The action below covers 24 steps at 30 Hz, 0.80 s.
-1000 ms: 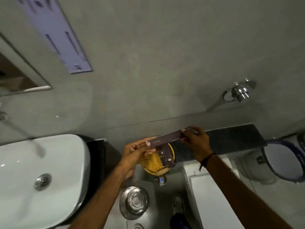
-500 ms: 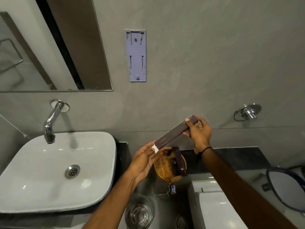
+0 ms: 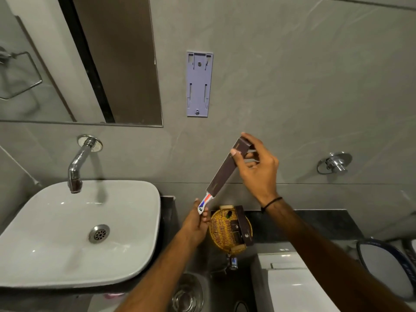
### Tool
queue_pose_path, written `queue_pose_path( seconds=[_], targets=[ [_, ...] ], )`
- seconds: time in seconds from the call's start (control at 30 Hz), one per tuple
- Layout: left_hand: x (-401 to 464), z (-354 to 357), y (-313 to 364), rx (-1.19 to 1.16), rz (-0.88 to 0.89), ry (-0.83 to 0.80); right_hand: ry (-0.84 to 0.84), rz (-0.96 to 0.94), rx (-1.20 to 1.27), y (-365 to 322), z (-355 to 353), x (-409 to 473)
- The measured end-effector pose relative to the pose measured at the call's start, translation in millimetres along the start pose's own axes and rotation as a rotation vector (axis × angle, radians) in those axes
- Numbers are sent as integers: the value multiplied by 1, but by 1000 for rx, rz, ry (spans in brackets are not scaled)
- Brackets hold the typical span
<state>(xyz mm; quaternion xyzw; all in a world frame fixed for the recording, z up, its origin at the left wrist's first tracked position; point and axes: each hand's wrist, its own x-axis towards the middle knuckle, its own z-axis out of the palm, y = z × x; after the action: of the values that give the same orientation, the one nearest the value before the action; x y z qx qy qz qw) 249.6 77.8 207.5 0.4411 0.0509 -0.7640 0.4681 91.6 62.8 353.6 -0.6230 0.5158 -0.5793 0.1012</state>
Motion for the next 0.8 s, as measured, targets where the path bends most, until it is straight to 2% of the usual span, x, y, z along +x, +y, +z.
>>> queue_pose_path(
  seconds=[0.07, 0.17, 0.3, 0.43, 0.47, 0.6, 0.7, 0.8],
  targets=[
    [2, -11, 12, 70, 65, 31, 71, 108, 105, 2, 1, 13],
    [7, -12, 20, 182, 134, 76, 284, 257, 217, 15, -22, 37],
    [12, -12, 32, 239, 221, 87, 489, 444, 353, 37, -54, 58],
    [20, -17, 38, 259, 250, 97, 562, 741, 449, 66, -81, 58],
    [21, -18, 39, 271, 262, 103, 510, 865, 468, 73, -83, 54],
    [26, -17, 40, 322, 317, 110, 114, 1360, 609, 87, -63, 17],
    [30, -18, 39, 339, 343, 118, -64, 1525, 650, 90, -32, -23],
    [28, -21, 42, 363, 359, 117, -333, 1563, 605, 91, 2, -66]
  ],
)
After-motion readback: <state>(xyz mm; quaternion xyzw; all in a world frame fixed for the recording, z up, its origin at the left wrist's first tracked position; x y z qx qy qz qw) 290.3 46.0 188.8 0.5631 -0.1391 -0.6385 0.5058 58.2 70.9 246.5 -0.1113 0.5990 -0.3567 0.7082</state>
